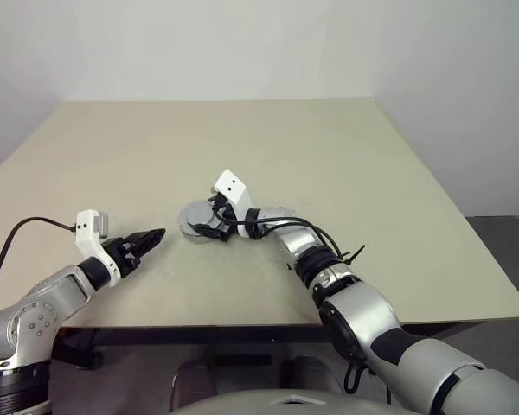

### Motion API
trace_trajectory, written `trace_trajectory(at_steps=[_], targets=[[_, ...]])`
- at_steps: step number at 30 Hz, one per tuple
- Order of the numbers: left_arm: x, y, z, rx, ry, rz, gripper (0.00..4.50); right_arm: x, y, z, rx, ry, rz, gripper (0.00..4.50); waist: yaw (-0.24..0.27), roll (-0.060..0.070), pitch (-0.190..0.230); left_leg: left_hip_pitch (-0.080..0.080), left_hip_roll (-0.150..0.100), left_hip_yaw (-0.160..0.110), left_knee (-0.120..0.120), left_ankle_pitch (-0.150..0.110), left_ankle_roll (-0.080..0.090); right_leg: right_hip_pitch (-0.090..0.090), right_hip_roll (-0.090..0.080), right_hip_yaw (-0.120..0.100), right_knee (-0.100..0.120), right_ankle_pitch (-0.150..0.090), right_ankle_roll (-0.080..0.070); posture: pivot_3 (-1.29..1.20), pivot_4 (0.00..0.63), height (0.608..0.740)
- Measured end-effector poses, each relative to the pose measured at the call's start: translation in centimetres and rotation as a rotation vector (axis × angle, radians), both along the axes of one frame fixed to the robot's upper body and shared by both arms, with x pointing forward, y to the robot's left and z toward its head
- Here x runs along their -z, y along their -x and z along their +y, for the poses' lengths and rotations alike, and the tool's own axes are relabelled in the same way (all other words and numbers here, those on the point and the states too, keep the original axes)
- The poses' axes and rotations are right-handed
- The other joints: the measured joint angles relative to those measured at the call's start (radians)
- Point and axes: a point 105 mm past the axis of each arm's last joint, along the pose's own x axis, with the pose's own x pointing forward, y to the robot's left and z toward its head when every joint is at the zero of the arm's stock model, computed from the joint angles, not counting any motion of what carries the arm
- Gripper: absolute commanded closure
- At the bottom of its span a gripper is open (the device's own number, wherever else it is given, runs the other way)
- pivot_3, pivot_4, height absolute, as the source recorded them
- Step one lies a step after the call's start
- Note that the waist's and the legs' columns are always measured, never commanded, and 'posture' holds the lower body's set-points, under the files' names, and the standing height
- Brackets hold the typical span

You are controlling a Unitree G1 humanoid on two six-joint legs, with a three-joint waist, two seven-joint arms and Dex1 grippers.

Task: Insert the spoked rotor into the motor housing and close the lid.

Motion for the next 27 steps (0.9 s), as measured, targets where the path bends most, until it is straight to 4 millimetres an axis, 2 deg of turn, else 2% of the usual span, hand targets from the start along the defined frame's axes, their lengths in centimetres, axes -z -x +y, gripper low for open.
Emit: trace_trajectory(at_steps=[9,25,27], targets=[[-0.1,0.0,0.7,-0.029,0.001,-0.002,1.61,0.2,0.0,0.2,0.007,0.032,-0.024,0.01,0.000,0.000,0.000,0.001,0.000,0.000,0.000,0.000,0.000,0.000,0.000,0.000,0.001,0.000,0.000,0.00,0.000,0.740],[0.2,-0.1,0.5,-0.040,0.018,0.003,1.61,-0.2,0.4,1.0,-0.034,0.121,-0.010,0.01,-0.001,0.000,0.000,0.001,0.000,0.000,0.000,0.000,0.000,0.000,0.000,0.000,0.001,0.000,0.000,0.00,0.000,0.740],[0.2,-0.1,0.5,-0.041,0.018,0.003,1.61,-0.1,0.2,0.9,-0.020,0.126,-0.008,0.42,0.000,0.000,0.000,0.001,0.000,0.000,0.000,0.000,0.000,0.001,0.000,0.000,0.001,0.000,0.000,0.00,0.000,0.740]])
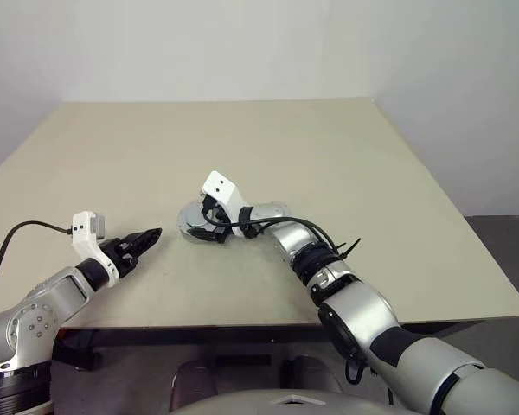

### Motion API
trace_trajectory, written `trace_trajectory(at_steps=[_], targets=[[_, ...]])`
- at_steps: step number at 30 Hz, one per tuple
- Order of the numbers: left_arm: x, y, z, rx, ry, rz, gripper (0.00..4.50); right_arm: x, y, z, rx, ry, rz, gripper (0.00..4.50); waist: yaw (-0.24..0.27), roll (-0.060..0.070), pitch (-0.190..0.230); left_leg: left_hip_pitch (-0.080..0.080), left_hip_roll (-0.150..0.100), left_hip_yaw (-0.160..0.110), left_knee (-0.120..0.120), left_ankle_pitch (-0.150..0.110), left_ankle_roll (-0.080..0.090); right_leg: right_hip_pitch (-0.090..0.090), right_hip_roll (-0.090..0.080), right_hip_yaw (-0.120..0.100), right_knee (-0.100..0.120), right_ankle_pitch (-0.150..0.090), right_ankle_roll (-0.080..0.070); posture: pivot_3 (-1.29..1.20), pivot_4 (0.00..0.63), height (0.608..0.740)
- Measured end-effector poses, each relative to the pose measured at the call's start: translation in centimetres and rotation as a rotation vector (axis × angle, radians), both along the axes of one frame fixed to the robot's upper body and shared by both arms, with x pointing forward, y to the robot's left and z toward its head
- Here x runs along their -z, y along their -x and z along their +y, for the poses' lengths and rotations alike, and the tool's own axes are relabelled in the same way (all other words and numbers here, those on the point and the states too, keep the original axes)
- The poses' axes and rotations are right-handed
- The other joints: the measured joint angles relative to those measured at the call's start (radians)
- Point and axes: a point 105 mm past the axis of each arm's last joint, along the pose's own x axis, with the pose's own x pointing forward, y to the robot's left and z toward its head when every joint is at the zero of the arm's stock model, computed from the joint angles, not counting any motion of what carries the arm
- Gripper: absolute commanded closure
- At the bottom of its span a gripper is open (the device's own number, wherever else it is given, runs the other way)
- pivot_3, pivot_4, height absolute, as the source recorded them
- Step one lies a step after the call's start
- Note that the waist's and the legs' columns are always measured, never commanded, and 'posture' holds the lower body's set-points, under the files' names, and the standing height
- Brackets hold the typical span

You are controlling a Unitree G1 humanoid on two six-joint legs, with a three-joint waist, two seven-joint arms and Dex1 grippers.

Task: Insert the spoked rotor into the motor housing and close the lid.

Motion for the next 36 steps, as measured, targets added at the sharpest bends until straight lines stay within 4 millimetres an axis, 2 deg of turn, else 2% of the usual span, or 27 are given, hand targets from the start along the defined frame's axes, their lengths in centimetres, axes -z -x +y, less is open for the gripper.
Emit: trace_trajectory(at_steps=[3,4,11,15,29,36], targets=[[0.02,0.01,0.01,-0.001,0.000,0.001,1.61,0.06,-0.44,-0.21,0.034,0.002,-0.002,1.28,0.000,0.000,0.000,0.002,0.000,0.000,0.000,0.000,0.000,0.002,0.000,0.000,0.000,0.000,0.000,0.00,0.000,0.740],[0.04,0.03,0.03,-0.001,-0.001,0.002,1.61,0.10,-0.49,-0.25,0.038,0.001,0.000,1.34,0.001,0.000,0.000,0.002,0.000,0.000,0.000,0.000,0.000,0.003,0.000,0.000,0.000,0.000,0.000,0.00,0.000,0.740],[0.11,0.06,0.09,-0.005,-0.001,0.005,1.61,0.22,-0.52,-0.30,0.039,0.004,0.010,1.34,0.002,0.000,0.000,0.006,0.000,0.000,0.000,0.000,0.000,0.007,0.000,0.000,0.000,-0.004,0.006,0.00,0.000,0.740],[0.14,0.06,0.10,-0.005,-0.001,0.006,1.61,-0.05,-0.15,-0.34,-0.003,-0.002,0.045,1.34,0.001,0.000,0.000,0.006,0.000,0.000,0.000,0.000,0.000,0.007,0.000,0.000,0.000,-0.001,0.001,0.00,0.000,0.740],[0.15,0.03,0.12,-0.006,0.000,0.006,1.61,0.04,0.07,-0.44,-0.027,0.009,0.054,1.34,0.001,0.000,0.000,0.004,0.000,0.000,-0.001,0.000,0.000,0.006,0.000,-0.001,-0.002,-0.001,0.000,0.00,0.000,0.740],[0.19,0.03,0.07,-0.007,0.003,0.007,1.61,0.62,0.11,-0.49,-0.024,0.021,0.030,1.34,-0.001,0.000,-0.001,0.009,0.000,0.000,-0.001,0.000,0.000,0.009,0.000,0.000,-0.001,-0.002,0.000,0.00,0.000,0.740]])
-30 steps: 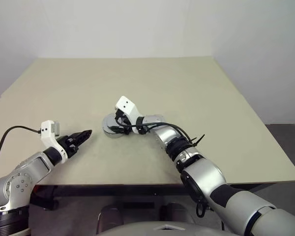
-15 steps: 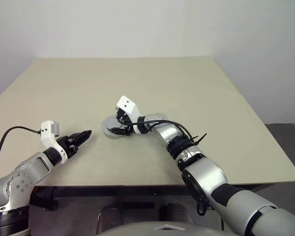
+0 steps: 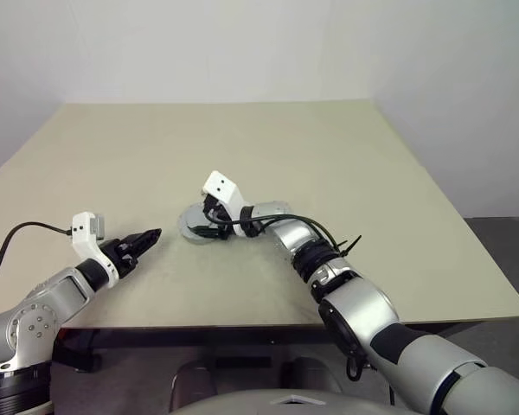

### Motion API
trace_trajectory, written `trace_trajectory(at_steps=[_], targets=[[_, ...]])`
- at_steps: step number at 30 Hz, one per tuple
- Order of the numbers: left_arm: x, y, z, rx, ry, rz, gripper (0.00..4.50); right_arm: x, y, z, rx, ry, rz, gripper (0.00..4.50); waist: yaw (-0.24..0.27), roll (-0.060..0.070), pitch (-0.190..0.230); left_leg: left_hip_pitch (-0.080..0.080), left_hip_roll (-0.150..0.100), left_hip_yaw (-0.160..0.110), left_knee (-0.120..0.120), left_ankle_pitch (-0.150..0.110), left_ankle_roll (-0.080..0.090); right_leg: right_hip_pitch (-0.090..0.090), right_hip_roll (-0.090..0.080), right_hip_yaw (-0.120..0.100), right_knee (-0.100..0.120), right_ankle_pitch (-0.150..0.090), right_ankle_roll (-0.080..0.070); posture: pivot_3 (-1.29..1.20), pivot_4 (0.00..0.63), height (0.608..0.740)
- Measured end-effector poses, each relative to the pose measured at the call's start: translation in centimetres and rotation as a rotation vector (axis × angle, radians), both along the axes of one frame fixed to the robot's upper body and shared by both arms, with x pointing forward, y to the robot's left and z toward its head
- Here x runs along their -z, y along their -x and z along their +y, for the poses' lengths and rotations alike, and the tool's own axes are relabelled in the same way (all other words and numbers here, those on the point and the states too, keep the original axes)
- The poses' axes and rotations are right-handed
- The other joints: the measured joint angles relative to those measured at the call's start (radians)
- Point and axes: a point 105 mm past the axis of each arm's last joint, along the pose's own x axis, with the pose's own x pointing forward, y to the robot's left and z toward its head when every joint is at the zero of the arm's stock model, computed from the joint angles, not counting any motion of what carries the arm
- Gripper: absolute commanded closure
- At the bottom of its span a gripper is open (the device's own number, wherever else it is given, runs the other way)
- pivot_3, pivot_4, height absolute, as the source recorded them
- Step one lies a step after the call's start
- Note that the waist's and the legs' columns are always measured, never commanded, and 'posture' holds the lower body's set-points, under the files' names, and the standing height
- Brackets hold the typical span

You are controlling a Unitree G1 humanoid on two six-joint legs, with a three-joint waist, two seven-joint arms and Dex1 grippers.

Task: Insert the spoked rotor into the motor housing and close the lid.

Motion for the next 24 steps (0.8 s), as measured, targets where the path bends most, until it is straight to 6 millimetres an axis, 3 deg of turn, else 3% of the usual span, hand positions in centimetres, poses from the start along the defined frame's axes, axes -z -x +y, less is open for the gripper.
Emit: trace_trajectory(at_steps=[3,24], targets=[[0.08,0.03,-0.04,-0.002,0.003,0.002,1.61,0.13,-0.03,-0.04,0.006,0.002,0.000,1.34,0.000,0.000,0.000,0.004,0.000,0.000,0.000,0.000,0.000,0.003,0.000,0.000,0.000,-0.004,0.007,0.00,0.000,0.740],[0.55,0.42,-0.73,-0.006,0.035,0.011,1.61,0.08,-0.25,0.08,0.018,0.026,0.027,1.34,0.000,0.002,-0.001,0.006,-0.001,0.000,-0.001,0.000,0.000,0.004,0.000,0.001,0.000,-0.004,0.007,0.00,0.000,0.740]])
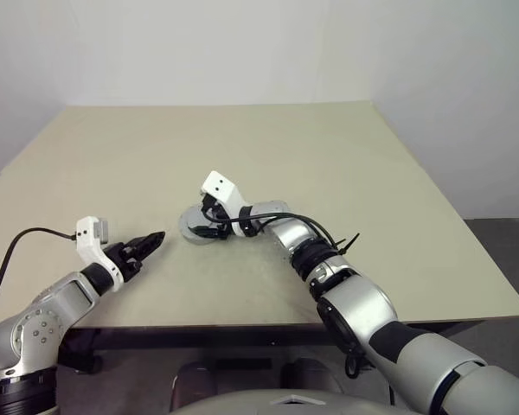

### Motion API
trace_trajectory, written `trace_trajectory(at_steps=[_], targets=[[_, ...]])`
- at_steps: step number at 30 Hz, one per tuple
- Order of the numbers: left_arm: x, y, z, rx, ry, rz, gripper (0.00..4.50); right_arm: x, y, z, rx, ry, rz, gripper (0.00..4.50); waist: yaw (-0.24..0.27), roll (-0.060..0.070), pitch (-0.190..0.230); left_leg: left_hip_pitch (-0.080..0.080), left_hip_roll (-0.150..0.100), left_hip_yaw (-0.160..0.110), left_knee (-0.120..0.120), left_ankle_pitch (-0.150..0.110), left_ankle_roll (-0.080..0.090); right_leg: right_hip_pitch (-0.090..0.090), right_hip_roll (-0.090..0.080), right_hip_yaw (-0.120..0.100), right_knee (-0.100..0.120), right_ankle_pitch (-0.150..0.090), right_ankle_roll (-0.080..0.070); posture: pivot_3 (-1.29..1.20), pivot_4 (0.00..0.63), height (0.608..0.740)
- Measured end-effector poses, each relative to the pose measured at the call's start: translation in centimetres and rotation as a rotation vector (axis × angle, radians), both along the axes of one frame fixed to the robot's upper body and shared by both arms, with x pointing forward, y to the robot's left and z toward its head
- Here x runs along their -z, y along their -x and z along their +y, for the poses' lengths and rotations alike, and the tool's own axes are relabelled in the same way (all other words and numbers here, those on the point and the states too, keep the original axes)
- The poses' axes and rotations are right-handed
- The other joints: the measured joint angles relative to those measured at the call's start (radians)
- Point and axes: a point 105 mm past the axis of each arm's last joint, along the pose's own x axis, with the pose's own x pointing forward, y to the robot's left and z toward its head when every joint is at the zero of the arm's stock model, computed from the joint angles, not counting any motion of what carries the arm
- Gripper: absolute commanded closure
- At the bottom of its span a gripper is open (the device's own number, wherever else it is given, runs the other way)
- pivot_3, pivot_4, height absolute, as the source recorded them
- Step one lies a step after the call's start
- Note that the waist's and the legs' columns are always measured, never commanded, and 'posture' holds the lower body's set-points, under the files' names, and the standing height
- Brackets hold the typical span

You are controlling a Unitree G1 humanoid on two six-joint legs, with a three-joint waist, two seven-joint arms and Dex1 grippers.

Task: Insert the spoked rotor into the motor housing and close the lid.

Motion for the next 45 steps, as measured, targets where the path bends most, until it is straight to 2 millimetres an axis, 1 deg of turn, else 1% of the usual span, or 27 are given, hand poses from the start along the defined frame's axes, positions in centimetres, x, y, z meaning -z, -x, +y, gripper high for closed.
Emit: trace_trajectory(at_steps=[6,23,30,37,45], targets=[[0.0,0.0,-0.2,0.002,0.005,-0.002,1.61,-0.1,-0.2,0.1,0.010,0.007,0.025,1.34,0.000,0.001,0.000,0.000,0.000,0.000,0.000,0.000,0.000,0.000,0.000,0.000,0.000,0.000,0.000,0.00,0.000,0.740],[0.1,0.0,-0.4,0.003,0.006,-0.001,1.61,-0.2,-0.6,-0.1,0.026,0.028,0.024,1.34,0.001,0.001,0.001,0.000,0.000,0.000,0.000,0.000,0.000,0.000,0.000,0.000,0.000,0.000,0.000,0.00,0.000,0.740],[0.0,0.0,-0.4,0.002,0.006,-0.001,1.61,-0.2,-0.5,-0.3,0.008,0.027,0.024,1.34,0.002,0.002,0.000,0.000,-0.001,0.000,-0.001,0.000,0.000,0.000,0.000,0.000,-0.001,-0.001,0.001,0.00,0.000,0.740],[0.0,0.0,-0.4,0.001,0.006,-0.001,1.61,-0.1,-0.3,-0.9,-0.015,0.025,0.019,1.34,0.007,0.004,-0.003,-0.001,-0.003,0.000,-0.005,-0.001,0.001,0.001,-0.001,0.000,-0.007,-0.001,0.001,0.00,0.000,0.740],[0.0,-0.1,-0.4,0.003,0.006,-0.005,1.61,0.2,-0.2,-1.0,-0.016,0.032,0.008,1.34,0.007,0.006,-0.006,0.000,-0.003,0.000,-0.006,-0.001,0.002,0.004,-0.001,0.000,-0.009,-0.001,0.002,0.00,0.000,0.740]])
